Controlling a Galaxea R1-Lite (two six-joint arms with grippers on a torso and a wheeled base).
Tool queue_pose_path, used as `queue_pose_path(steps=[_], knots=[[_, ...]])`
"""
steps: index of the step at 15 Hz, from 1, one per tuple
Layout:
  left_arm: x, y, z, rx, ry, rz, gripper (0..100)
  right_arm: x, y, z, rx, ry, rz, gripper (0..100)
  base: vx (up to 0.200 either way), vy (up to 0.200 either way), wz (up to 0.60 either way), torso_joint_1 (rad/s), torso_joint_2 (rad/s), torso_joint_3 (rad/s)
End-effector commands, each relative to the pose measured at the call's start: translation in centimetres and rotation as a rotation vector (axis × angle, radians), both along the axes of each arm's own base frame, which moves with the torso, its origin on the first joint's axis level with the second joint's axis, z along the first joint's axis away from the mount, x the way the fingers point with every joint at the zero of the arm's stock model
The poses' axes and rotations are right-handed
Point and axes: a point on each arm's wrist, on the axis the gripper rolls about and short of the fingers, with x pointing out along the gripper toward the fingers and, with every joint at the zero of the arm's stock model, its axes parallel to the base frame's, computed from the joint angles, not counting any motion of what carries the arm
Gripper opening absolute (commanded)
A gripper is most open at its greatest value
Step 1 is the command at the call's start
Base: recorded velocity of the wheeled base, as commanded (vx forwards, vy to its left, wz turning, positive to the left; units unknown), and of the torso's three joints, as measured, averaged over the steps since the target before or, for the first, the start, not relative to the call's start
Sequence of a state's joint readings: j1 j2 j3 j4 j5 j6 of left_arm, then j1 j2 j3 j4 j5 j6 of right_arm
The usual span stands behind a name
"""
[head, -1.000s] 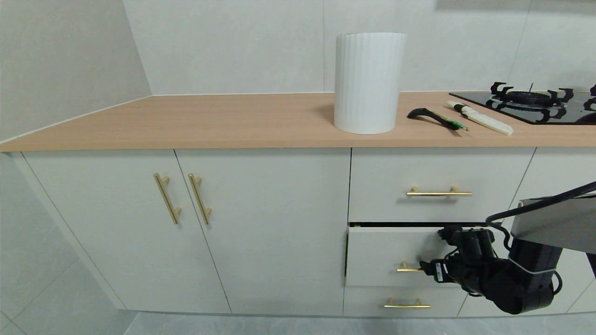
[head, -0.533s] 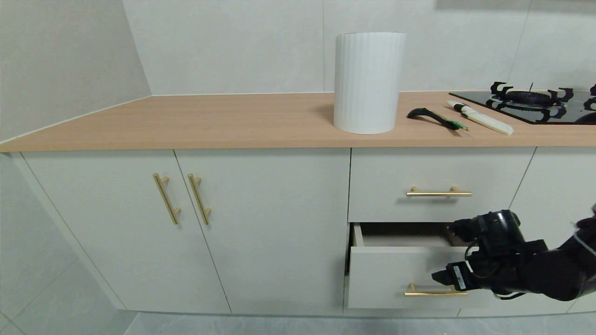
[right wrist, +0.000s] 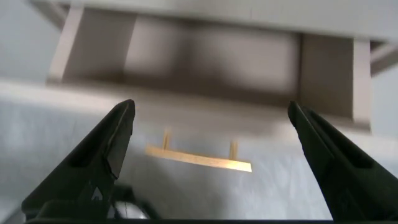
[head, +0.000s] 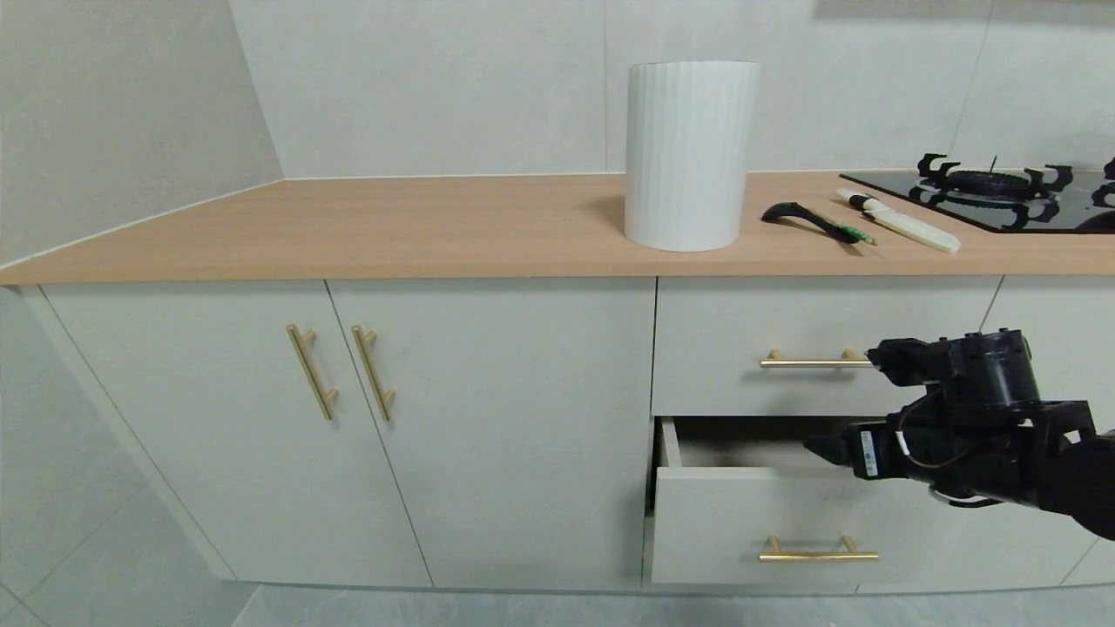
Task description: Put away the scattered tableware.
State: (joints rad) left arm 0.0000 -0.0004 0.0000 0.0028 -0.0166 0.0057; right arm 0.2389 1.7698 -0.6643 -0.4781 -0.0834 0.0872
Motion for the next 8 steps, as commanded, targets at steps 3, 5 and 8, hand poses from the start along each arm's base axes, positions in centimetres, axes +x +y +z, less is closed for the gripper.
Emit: queue_pose_path(steps=[3,5,8], knots=[[0.0,0.0,0.0,0.000,0.001,0.000,100,2.5,0.5,-5.0,-0.029,0.031,-0.049,100,0.000,0.000,0.00,0.000,0.00,0.000],[0.0,0.0,0.0,0.000,0.001,0.000,100,2.9,0.6,-6.1,-0.039,0.047,-0.056,100,0.000,0.000,0.00,0.000,0.00,0.000],[0.0,0.0,0.0,0.000,0.001,0.000,100,3.2,0.7,-7.0,-0.043,0.056,-0.057,100,0.000,0.000,0.00,0.000,0.00,0.000]])
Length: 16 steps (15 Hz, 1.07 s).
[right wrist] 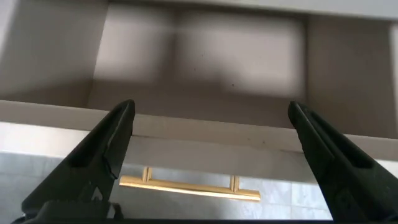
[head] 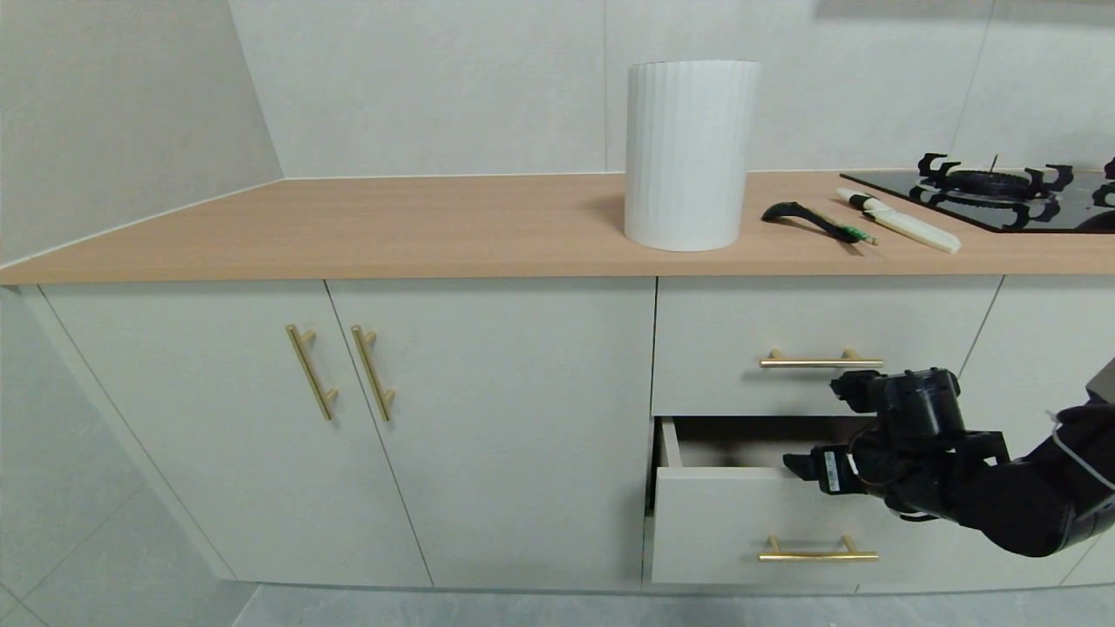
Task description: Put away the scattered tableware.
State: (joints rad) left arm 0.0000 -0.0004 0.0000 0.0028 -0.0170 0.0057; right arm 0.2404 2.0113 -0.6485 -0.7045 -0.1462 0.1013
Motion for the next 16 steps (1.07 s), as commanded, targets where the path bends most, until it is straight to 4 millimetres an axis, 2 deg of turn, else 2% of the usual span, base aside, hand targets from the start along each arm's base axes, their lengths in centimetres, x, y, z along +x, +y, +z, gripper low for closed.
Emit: queue_pose_path(steps=[1,8,16], knots=[[0.0,0.0,0.0,0.000,0.001,-0.001,100,0.2,0.1,-1.2,-0.009,0.029,-0.002,100,0.000,0.000,0.00,0.000,0.00,0.000],[0.0,0.0,0.0,0.000,0.001,0.000,100,-0.5,-0.1,-0.5,-0.009,0.022,0.006,100,0.000,0.000,0.00,0.000,0.00,0.000],[0.0,0.0,0.0,0.000,0.001,0.000,100,-3.4,-0.7,1.8,-0.087,0.168,0.098,100,0.000,0.000,0.00,0.000,0.00,0.000]])
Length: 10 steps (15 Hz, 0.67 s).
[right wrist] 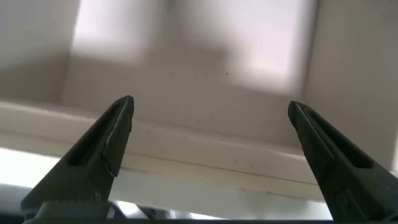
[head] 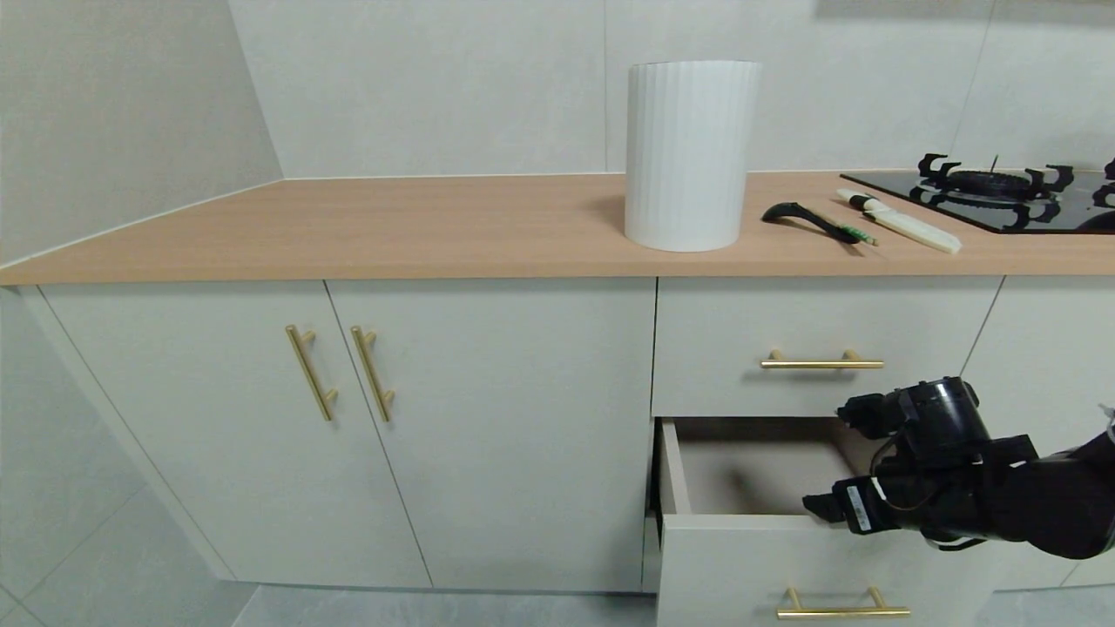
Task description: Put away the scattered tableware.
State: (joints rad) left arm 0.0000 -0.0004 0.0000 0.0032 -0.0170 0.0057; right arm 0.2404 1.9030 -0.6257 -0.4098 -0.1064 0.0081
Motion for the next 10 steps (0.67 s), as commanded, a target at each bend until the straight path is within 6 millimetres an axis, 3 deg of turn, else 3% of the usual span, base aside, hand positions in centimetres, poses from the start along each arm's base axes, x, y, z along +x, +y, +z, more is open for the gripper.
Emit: queue_pose_path(steps=[1,10], knots=[[0.0,0.0,0.0,0.000,0.000,0.000,100,-0.9,0.1,1.4,-0.007,-0.008,0.032,100,0.000,0.000,0.00,0.000,0.00,0.000],[0.0,0.0,0.0,0.000,0.000,0.000,100,-4.9,1.2,2.6,-0.118,0.176,0.207,100,0.000,0.000,0.00,0.000,0.00,0.000]])
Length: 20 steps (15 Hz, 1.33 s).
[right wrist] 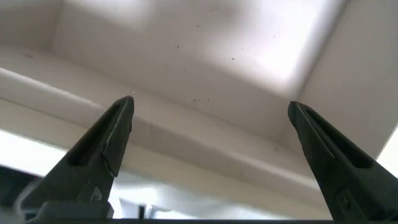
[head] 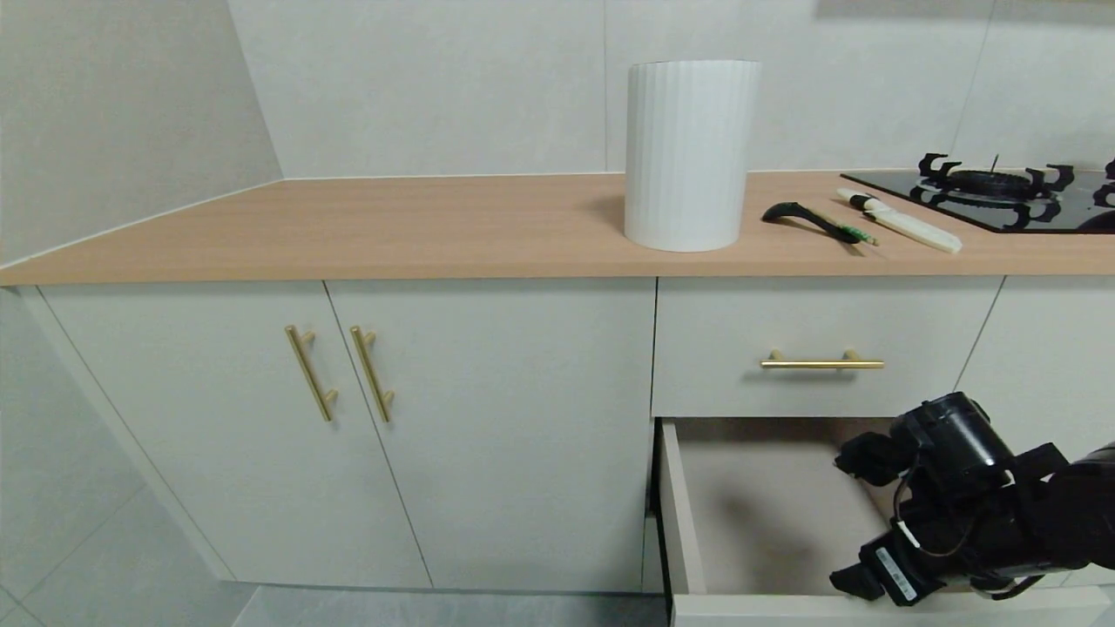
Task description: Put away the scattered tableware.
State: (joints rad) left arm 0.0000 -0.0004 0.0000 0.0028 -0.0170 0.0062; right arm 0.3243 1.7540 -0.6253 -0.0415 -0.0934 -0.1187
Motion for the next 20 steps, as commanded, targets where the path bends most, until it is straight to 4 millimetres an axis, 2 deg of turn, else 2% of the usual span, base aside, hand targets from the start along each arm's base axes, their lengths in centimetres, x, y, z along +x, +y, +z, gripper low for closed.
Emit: queue_pose_path(steps=[1,6,8,10,15,17,20], knots=[[0.0,0.0,0.0,0.000,0.001,0.000,100,-0.9,0.3,1.0,-0.005,-0.005,0.034,100,0.000,0.000,0.00,0.000,0.00,0.000],[0.0,0.0,0.0,0.000,0.001,0.000,100,-3.9,0.8,2.4,-0.075,0.127,0.148,100,0.000,0.000,0.00,0.000,0.00,0.000],[0.0,0.0,0.0,0.000,0.001,0.000,100,-4.2,0.8,2.8,-0.084,0.151,0.155,100,0.000,0.000,0.00,0.000,0.00,0.000],[0.0,0.0,0.0,0.000,0.001,0.000,100,-3.9,0.9,3.0,-0.080,0.140,0.150,100,0.000,0.000,0.00,0.000,0.00,0.000],[0.0,0.0,0.0,0.000,0.001,0.000,100,-0.4,1.8,7.0,0.160,-0.037,-0.167,100,0.000,0.000,0.00,0.000,0.00,0.000],[0.0,0.0,0.0,0.000,0.001,0.000,100,0.5,1.9,7.7,0.234,-0.110,-0.232,100,0.000,0.000,0.00,0.000,0.00,0.000],[0.0,0.0,0.0,0.000,0.001,-0.001,100,0.7,1.8,7.7,0.255,-0.151,-0.235,100,0.000,0.000,0.00,0.000,0.00,0.000]])
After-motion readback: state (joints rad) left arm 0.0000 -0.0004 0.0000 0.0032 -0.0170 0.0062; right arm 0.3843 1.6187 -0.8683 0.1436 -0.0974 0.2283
